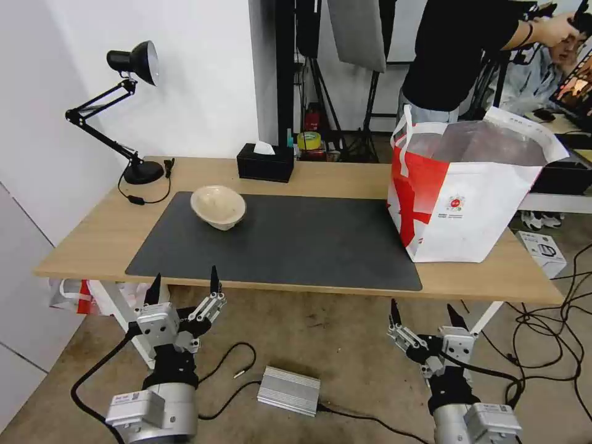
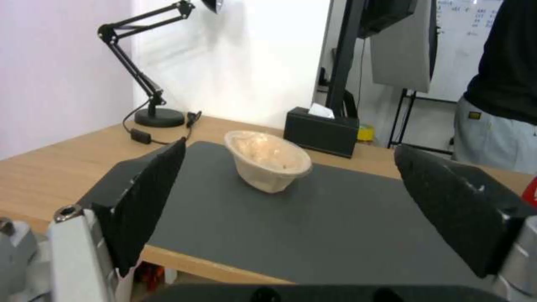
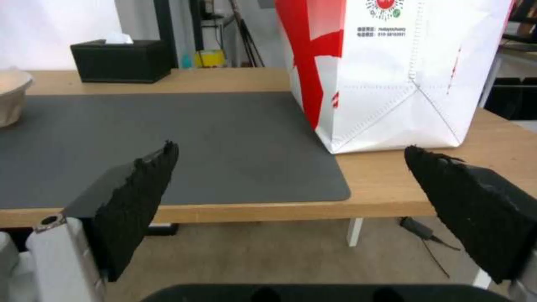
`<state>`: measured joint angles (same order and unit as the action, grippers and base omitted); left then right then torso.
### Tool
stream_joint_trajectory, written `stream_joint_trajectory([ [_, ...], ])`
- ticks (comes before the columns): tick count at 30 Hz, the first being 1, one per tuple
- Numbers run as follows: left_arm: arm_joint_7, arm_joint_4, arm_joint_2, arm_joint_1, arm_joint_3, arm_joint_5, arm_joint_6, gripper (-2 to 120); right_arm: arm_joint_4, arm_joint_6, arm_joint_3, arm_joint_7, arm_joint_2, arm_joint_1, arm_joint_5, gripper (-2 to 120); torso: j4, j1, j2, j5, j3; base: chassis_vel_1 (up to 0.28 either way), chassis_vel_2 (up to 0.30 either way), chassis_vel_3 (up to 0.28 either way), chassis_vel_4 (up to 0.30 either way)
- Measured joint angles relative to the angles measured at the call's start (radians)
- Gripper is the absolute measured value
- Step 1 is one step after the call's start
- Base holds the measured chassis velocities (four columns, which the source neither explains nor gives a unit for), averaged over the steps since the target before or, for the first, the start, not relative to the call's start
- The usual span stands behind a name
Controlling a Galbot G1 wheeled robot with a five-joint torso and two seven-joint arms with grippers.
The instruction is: Pick up the trash from the table and place it into the takeout bag.
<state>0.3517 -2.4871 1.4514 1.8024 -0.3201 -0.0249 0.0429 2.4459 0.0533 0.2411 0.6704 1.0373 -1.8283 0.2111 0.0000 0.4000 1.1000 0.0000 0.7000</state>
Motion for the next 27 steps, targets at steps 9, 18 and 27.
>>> stream_joint_trajectory([
  [9,0.0,-0.001,-0.002,0.001,0.0,-0.001,0.0,100,0.0,0.0,0.0,0.0,0.0,0.001,0.0,100,0.0,0.0,0.0,0.0,0.0,0.0,0.0,0.0,0.0],
  [18,0.0,-0.001,0.002,-0.001,-0.001,0.0,0.0,100,0.001,0.0,0.001,0.0,0.0,0.001,0.0,100,0.0,0.0,0.0,0.0,0.0,0.0,0.0,0.0,0.0],
  [27,0.001,-0.004,0.005,-0.002,0.002,0.0,-0.001,100,0.001,0.0,0.001,0.0,0.0,0.001,0.0,100,0.0,0.0,0.0,0.0,0.0,0.0,0.0,0.0,0.0],
])
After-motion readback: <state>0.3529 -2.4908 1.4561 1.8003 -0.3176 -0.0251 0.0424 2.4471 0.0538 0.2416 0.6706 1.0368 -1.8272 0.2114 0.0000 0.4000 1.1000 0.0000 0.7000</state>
